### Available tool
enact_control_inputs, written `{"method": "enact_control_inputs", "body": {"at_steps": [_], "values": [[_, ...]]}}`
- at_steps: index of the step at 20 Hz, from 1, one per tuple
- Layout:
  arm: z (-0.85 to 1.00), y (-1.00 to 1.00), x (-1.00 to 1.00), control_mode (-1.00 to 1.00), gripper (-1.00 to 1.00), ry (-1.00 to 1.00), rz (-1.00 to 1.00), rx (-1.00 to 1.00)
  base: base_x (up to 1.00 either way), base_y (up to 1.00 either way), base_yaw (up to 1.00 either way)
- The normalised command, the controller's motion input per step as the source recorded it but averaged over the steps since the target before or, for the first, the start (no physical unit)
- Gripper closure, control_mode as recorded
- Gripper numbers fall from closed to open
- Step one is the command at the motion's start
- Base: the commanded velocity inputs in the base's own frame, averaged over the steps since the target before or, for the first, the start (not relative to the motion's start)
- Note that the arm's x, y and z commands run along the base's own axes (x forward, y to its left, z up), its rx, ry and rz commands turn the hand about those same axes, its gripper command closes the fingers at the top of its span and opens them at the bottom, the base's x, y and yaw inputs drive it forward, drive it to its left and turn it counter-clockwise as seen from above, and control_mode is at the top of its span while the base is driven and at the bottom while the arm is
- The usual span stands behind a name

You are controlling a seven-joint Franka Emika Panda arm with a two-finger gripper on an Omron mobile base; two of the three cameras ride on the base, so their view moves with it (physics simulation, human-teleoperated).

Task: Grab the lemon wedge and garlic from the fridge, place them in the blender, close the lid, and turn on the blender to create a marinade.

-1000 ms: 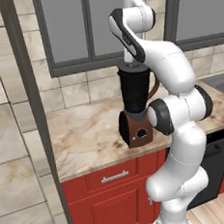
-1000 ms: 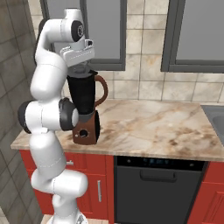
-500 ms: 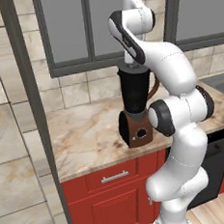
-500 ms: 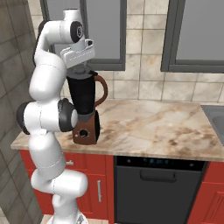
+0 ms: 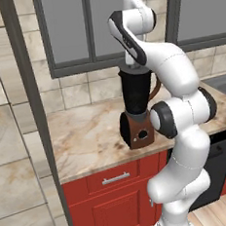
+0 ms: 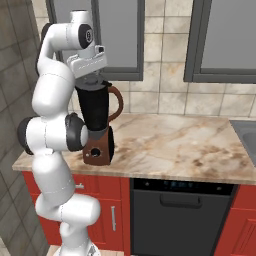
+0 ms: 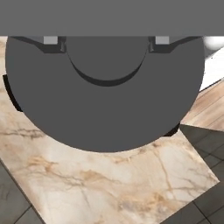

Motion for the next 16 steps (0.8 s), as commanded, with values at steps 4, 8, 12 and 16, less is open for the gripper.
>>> {"method": "enact_control_inputs", "body": {"at_steps": [4,8,12,16], "values": [[-0.34,0.05,-0.06,-1.0,1.0,0.0,0.0,-0.01,0.0,0.0,0.0],[-0.11,0.08,-0.11,-1.0,1.0,-0.06,0.0,0.0,0.0,0.0,0.0],[-0.18,0.11,-0.27,-1.0,1.0,-0.07,0.01,-0.01,0.0,0.0,0.0],[-0.08,0.27,-0.07,-1.0,1.0,0.08,0.06,0.0,0.0,0.0,0.0]]}}
